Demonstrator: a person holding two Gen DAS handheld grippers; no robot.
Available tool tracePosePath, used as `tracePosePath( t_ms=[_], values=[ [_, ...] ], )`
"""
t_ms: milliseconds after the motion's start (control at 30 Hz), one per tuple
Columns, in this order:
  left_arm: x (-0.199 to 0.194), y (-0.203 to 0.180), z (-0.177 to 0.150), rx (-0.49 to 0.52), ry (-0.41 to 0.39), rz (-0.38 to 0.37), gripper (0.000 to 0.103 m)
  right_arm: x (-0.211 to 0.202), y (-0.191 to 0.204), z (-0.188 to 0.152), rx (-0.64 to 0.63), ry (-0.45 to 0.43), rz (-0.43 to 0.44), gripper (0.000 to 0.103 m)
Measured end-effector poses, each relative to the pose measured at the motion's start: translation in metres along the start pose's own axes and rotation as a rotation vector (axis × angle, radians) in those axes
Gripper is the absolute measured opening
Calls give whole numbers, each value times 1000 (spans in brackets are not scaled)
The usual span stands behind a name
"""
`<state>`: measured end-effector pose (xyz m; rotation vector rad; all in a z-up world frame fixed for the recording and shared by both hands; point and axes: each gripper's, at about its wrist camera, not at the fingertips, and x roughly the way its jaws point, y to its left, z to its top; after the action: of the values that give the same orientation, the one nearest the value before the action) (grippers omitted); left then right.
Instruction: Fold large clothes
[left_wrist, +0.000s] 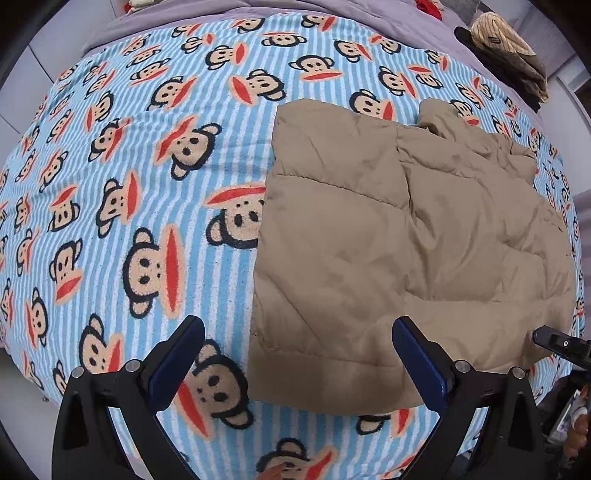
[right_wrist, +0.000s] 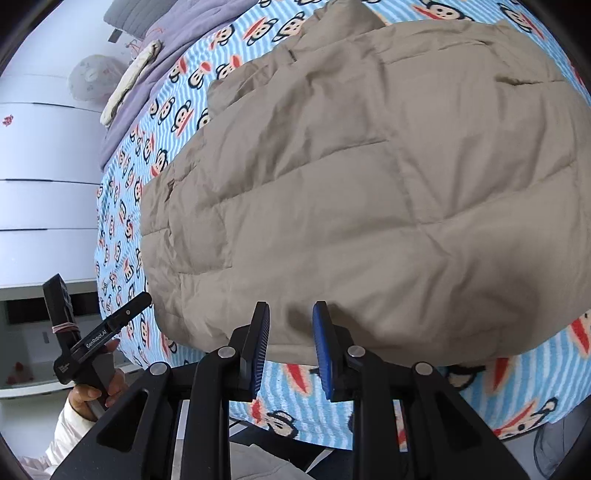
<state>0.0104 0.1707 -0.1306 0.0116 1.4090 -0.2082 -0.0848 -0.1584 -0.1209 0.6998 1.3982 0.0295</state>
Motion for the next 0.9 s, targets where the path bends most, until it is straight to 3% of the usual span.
tracePosePath(
  t_ms=[67, 133, 267, 333, 400, 567, 767, 900],
  values=[
    [4, 3, 1, 14, 5, 1, 102, 7, 10, -2, -17, 4, -16, 28],
    [10, 7, 1, 18, 15, -12, 102, 12, 17, -5, -16, 0, -32, 44],
    [18, 11, 2, 42, 24, -30, 102, 16, 24, -14, 9, -20, -57, 59],
    [18, 12, 2, 55, 12, -23, 102, 17, 24, -18, 29, -26, -73, 75],
    [18, 14, 3, 59, -2, -17, 102, 19, 24, -21, 47, -28, -86, 80],
    [22, 22, 7, 40, -7, -45, 102, 25, 22, -20, 66, -24, -142, 80],
    [34, 29, 20, 27, 3, -54, 102, 31, 15, -20, 72, 3, -147, 80],
    [39, 28, 24, 28, 11, -113, 102, 25, 13, -19, 65, -28, -165, 80]
  ],
)
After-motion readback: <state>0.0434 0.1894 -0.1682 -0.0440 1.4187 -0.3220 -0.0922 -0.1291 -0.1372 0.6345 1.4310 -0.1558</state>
